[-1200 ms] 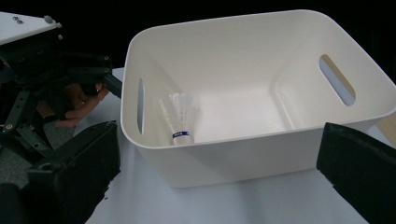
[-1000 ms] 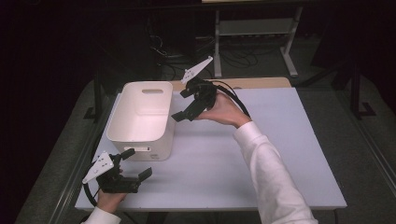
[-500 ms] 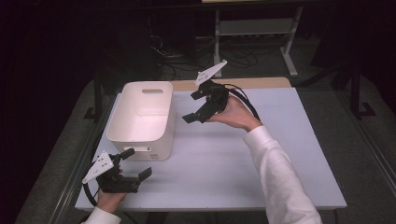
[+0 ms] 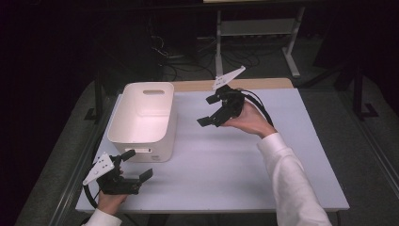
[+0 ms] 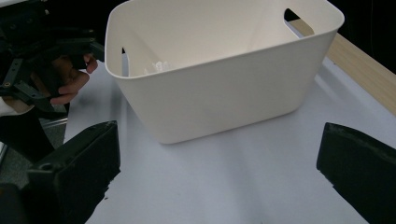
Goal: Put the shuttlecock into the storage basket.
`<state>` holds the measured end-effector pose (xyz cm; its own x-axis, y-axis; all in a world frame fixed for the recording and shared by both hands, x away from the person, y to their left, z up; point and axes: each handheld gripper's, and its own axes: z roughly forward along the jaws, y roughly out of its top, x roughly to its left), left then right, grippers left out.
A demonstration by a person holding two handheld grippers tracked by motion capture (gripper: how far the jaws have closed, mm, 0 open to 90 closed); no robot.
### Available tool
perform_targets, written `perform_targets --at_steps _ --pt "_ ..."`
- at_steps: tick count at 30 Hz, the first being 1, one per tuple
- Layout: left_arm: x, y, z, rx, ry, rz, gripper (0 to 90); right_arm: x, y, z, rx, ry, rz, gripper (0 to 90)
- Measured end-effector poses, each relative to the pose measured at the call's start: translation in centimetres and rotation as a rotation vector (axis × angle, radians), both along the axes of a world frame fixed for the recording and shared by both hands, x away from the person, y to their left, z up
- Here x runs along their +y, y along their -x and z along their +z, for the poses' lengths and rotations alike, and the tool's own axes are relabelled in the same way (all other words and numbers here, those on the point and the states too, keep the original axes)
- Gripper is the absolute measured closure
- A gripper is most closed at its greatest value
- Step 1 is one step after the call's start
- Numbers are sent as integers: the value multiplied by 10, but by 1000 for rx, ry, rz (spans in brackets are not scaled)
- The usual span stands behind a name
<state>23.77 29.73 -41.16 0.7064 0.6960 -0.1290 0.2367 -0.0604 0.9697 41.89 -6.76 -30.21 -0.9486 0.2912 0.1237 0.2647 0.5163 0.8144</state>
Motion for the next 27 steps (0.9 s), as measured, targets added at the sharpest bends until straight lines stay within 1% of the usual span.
perform_targets --at_steps 3,5,6,9,10,12,13,16,17,21,22,27 --pt "-1 0 0 1 17 3 0 -6 2 -4 2 -8 -10 0" --pt "0 0 0 0 7 -1 0 -9 4 -6 17 -12 -18 0" --pt "0 0 0 5 -4 0 0 -11 4 -7 12 -14 -18 0" --pt "0 0 0 2 0 1 0 -17 6 -11 18 -18 -23 0" --pt "0 0 0 1 -7 0 0 -19 6 -13 15 -24 -27 0" --pt "0 0 0 3 -7 0 0 -22 8 -15 25 -28 -36 0" --pt "0 0 0 4 -7 0 0 -23 11 -16 42 -43 -46 0" --pt "0 1 0 4 0 2 0 -28 12 -18 42 -48 -52 0" --pt "0 1 0 3 -10 1 0 -29 12 -19 37 -54 -50 0" --pt "0 1 0 5 -3 2 0 -35 15 -22 39 -58 -60 0" --pt "0 1 0 5 -2 1 0 -36 15 -23 33 -60 -59 0" --pt "0 0 0 6 -5 2 0 -45 18 -30 34 -66 -75 0"
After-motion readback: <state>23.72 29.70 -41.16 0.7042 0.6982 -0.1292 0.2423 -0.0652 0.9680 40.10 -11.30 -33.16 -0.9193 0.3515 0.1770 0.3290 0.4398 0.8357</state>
